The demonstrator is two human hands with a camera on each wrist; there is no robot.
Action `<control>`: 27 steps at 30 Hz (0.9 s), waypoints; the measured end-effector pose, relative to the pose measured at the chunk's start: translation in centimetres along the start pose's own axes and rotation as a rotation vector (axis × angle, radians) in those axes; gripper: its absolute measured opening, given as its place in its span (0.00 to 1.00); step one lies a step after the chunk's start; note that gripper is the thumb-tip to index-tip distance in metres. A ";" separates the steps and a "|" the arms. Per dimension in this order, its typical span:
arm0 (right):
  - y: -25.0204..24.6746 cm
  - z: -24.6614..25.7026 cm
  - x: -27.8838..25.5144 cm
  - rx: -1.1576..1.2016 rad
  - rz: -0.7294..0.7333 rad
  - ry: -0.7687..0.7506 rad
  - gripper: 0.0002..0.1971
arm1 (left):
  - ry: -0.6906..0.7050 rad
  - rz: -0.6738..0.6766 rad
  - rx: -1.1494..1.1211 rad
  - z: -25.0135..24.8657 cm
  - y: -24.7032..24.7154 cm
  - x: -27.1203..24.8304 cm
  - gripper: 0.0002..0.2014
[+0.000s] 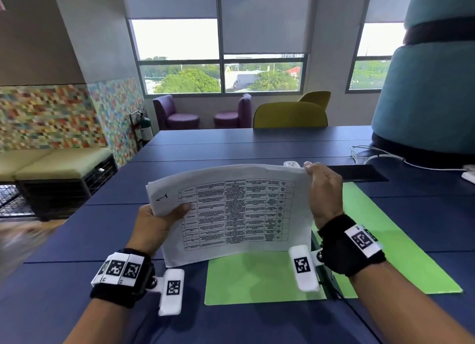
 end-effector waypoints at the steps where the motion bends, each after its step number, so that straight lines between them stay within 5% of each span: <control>1: -0.2 -0.2 0.1 -0.007 0.000 -0.010 0.20 | 0.009 0.002 -0.002 0.0 0.0 0.0 0.15; 8: -0.6 -1.0 -0.3 0.047 -0.009 0.067 0.17 | 0.010 -0.032 0.015 -0.7 1.1 0.0 0.02; 11: 0.0 1.1 1.2 0.028 -0.137 0.003 0.31 | 0.101 -0.058 0.030 -3.7 2.2 -0.1 0.12; 14: 0.3 3.7 3.1 0.085 -0.223 -0.079 0.28 | 0.200 -0.048 0.006 -7.0 2.8 -0.4 0.09; 16: 0.3 4.4 3.5 0.057 -0.196 -0.122 0.27 | 0.212 -0.003 -0.002 -7.4 2.7 -0.5 0.08; 20: 0.4 1.1 1.5 -0.084 -0.016 -0.033 0.25 | 0.040 -0.031 0.099 -2.5 1.0 -0.3 0.27; 27: -0.8 -2.0 0.7 -0.001 0.013 0.183 0.20 | -0.059 -0.050 0.096 -0.1 0.5 -0.1 0.03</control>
Point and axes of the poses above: each hand's wrist, its own x-axis towards the middle knuckle, its own y-axis out of the palm, z = x × y, the point moved 4 cm from there along x, towards the middle knuckle, and after that the axes turned 13 degrees about -y, right-handed, at the moved point
